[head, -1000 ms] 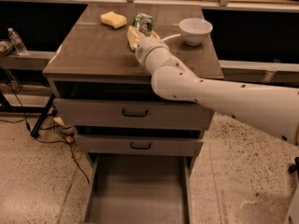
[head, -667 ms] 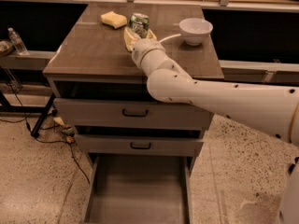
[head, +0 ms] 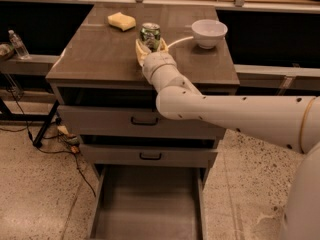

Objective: Pick green can from bottom drawer and place on counter

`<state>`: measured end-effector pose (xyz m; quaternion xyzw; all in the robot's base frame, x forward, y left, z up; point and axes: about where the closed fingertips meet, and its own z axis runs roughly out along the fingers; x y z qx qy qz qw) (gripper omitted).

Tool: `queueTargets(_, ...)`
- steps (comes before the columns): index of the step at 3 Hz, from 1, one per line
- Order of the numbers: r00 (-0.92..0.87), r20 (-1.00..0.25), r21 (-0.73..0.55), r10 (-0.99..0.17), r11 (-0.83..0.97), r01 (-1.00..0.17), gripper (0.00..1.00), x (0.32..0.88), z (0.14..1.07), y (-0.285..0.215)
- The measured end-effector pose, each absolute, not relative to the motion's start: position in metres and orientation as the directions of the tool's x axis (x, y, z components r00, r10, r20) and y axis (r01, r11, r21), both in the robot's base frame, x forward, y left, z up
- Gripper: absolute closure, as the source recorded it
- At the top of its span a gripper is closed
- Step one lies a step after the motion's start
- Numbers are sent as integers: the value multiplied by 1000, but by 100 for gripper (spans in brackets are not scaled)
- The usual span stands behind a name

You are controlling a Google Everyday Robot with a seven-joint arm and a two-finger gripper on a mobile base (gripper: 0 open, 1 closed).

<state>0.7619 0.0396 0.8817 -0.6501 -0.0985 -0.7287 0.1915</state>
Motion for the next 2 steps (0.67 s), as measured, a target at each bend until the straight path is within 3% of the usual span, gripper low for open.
queueTargets(2, -84, 988, -91, -133, -916, 391, 23, 757, 874, 30)
